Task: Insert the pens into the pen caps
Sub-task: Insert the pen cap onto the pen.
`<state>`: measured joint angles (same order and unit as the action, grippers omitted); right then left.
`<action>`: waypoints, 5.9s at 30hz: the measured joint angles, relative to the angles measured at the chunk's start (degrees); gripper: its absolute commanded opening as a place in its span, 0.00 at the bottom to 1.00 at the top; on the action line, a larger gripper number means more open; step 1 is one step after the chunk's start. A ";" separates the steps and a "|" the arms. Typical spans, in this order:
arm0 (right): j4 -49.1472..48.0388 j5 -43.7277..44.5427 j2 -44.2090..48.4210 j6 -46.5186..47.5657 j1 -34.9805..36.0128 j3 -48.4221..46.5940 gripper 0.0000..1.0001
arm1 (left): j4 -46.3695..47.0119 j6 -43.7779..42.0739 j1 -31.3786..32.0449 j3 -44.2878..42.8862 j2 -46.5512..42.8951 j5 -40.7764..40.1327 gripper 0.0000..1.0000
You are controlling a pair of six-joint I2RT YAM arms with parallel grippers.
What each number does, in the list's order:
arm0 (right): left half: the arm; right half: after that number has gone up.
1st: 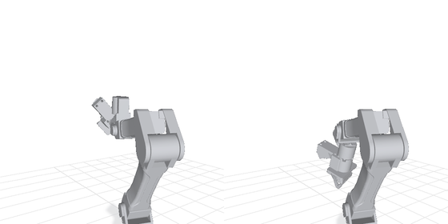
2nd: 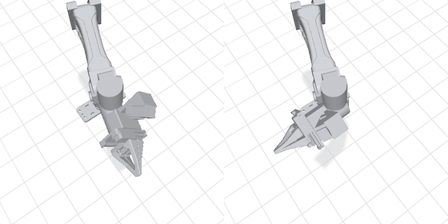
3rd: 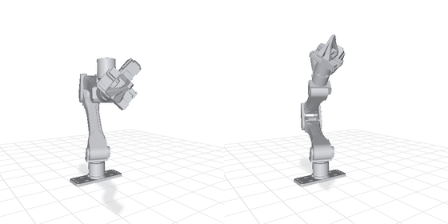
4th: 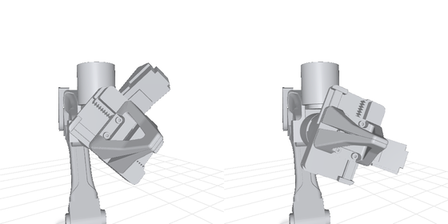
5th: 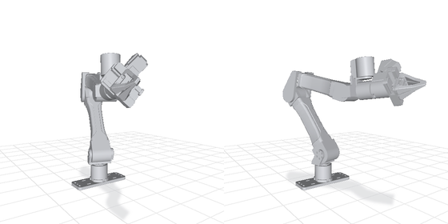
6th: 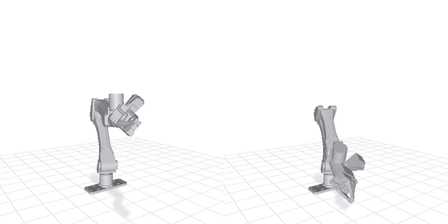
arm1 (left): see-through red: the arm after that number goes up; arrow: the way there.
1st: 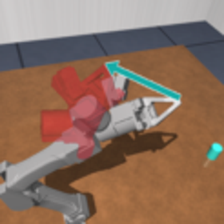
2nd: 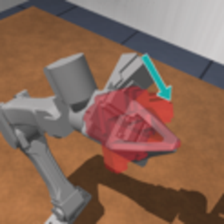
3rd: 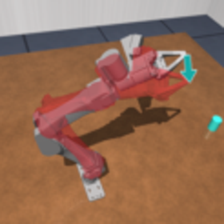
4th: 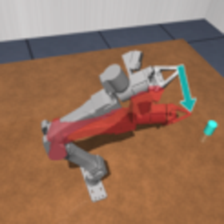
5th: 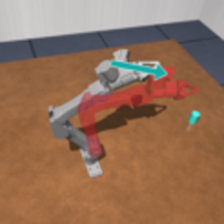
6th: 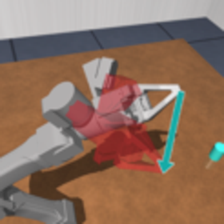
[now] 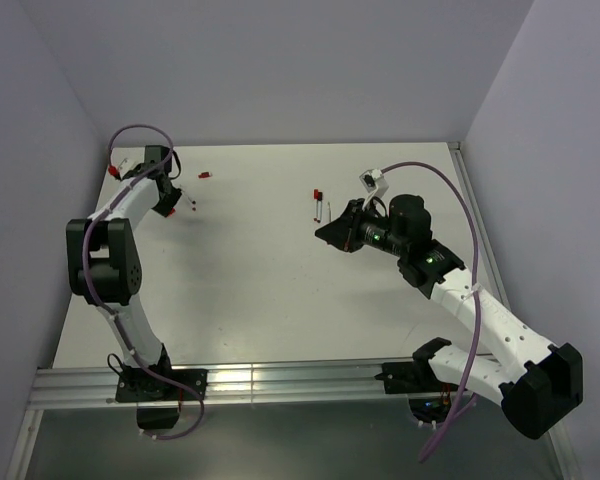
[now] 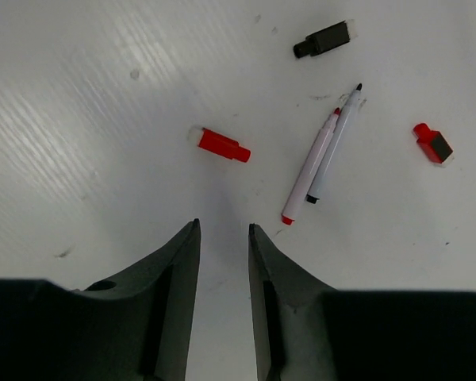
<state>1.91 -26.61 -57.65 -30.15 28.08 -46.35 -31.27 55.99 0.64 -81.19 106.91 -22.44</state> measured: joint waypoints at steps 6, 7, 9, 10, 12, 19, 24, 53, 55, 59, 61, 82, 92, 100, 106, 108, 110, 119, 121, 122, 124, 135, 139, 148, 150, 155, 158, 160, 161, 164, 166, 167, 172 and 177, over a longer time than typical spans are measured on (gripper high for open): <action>0.00 0.00 0.33 0.02 -0.52 0.02 0.00 | -4.44 18.91 0.09 -0.76 3.80 0.79 0.46; 0.00 -0.02 0.44 0.02 -0.70 0.02 0.00 | -5.68 22.32 0.09 -1.31 4.57 0.70 0.47; 0.00 -0.04 0.68 0.02 -0.98 0.04 0.00 | -7.28 27.74 0.09 -2.27 5.66 0.70 0.51; 0.00 -0.04 0.83 0.02 -1.09 0.11 0.00 | -7.74 29.51 0.09 -2.82 6.05 0.66 0.52; -0.04 -0.07 1.09 0.02 -1.25 0.35 0.00 | -9.60 33.46 0.09 -5.31 7.04 0.57 0.57; -0.17 -0.63 1.29 0.02 -1.62 0.94 0.00 | -13.60 42.62 0.09 -14.73 10.91 -0.76 0.58; -0.17 -1.07 1.29 0.00 -1.77 0.96 0.00 | -16.17 47.60 0.09 -16.44 13.00 -1.46 0.58; -0.28 -2.40 1.22 -0.02 -2.80 1.46 0.00 | -20.48 57.44 -3.54 -17.27 16.92 -2.32 0.54; -0.28 -2.40 1.14 -0.04 -2.91 1.46 0.00 | -20.55 57.42 -3.56 -17.77 17.94 -2.12 0.53; -0.31 -2.49 0.85 -0.04 -3.10 1.46 0.00 | -20.72 57.37 -3.56 -19.28 19.45 -1.33 0.53; -0.35 -2.56 0.81 -0.07 -3.23 1.46 0.00 | -20.76 57.40 -3.56 -19.54 19.58 -1.14 0.54; -1.51 -4.46 0.44 -0.46 -4.50 1.79 0.00 | -27.36 57.13 -3.58 -27.32 24.30 -0.26 0.42; -2.01 -5.99 0.42 -0.94 -4.94 2.01 0.00 | -29.07 56.52 -3.74 -28.79 25.22 0.87 0.32; -2.34 -6.27 0.28 -1.29 -5.16 2.64 0.00 | -28.35 55.06 -3.91 -28.37 25.11 1.79 0.00; -2.34 -6.43 0.28 -1.31 -5.25 2.67 0.00 | -23.23 50.93 -4.68 -23.65 22.49 3.56 0.00; -2.34 -6.45 0.28 -1.31 -5.25 2.67 0.00 | -21.18 48.76 -5.09 -21.88 21.46 4.70 0.00; -2.34 -6.45 0.28 -1.31 -5.31 2.67 0.00 | -18.95 45.40 -5.57 -20.22 20.52 6.16 0.00; -2.47 -6.67 -0.50 -1.36 -5.46 2.80 0.00 | -9.79 25.92 -5.81 -9.11 13.11 11.93 0.00; -2.49 -6.84 -1.03 -1.36 -5.49 2.82 0.00 | -6.93 21.16 -5.51 -2.62 7.13 13.97 0.00; -2.49 -6.91 -1.33 -1.36 -5.49 2.82 0.00 | -5.49 18.88 -5.31 0.20 3.91 15.10 0.00; -2.58 -7.10 -1.88 -1.49 -5.49 2.82 0.00 | -2.86 14.69 -4.85 4.50 -2.97 17.51 0.00; -8.37 -8.81 -5.95 -6.27 -2.51 2.78 0.00 | 19.19 -3.39 2.12 19.67 -31.06 42.69 0.00; -11.02 -6.97 -6.93 -7.93 3.37 2.29 0.00 | 27.32 -4.17 2.16 26.64 -36.09 53.20 0.00; -16.70 -3.06 -13.16 -11.41 13.29 -0.35 0.00 | 47.93 0.11 3.96 36.44 -43.50 68.46 0.00; -17.57 -2.51 -14.84 -11.63 15.34 -1.90 0.00 | 51.69 1.51 4.90 37.51 -44.11 70.58 0.00; -19.39 -1.81 -18.12 -12.07 18.75 -5.25 0.00 | 58.12 3.76 6.84 38.82 -45.40 73.99 0.00; -19.96 -1.40 -19.06 -12.20 20.04 -6.27 0.00 | 61.24 4.94 7.15 39.41 -46.38 75.12 0.00; -20.13 -1.20 -19.45 -12.22 20.74 -6.75 0.00 | 62.51 5.44 7.19 39.89 -46.77 75.65 0.00; -20.22 -1.07 -19.69 -12.24 21.05 -7.02 0.00 | 63.17 5.73 7.23 40.04 -46.84 75.78 0.00; -20.41 -0.79 -20.22 -12.22 21.77 -7.37 0.00 | 64.04 6.23 7.23 40.28 -46.84 76.17 0.00; -20.39 -0.59 -20.39 -12.22 22.05 -7.41 0.00 | 64.57 6.47 7.28 40.61 -46.84 76.19 0.00; -20.37 -0.39 -20.46 -12.22 22.21 -7.48 0.00 | 64.74 6.64 7.32 40.74 -46.84 76.22 0.00; -20.52 -0.13 -20.61 -12.26 22.49 -8.04 0.00 | 65.16 6.75 7.34 40.79 -46.86 76.52 0.00; -20.90 0.02 -20.85 -12.41 22.73 -8.11 0.00 | 65.85 6.93 7.54 40.81 -46.86 76.59 0.00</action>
<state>-18.98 -26.59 -78.50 -42.57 50.81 -54.46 34.59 62.92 8.19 -40.38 60.05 54.15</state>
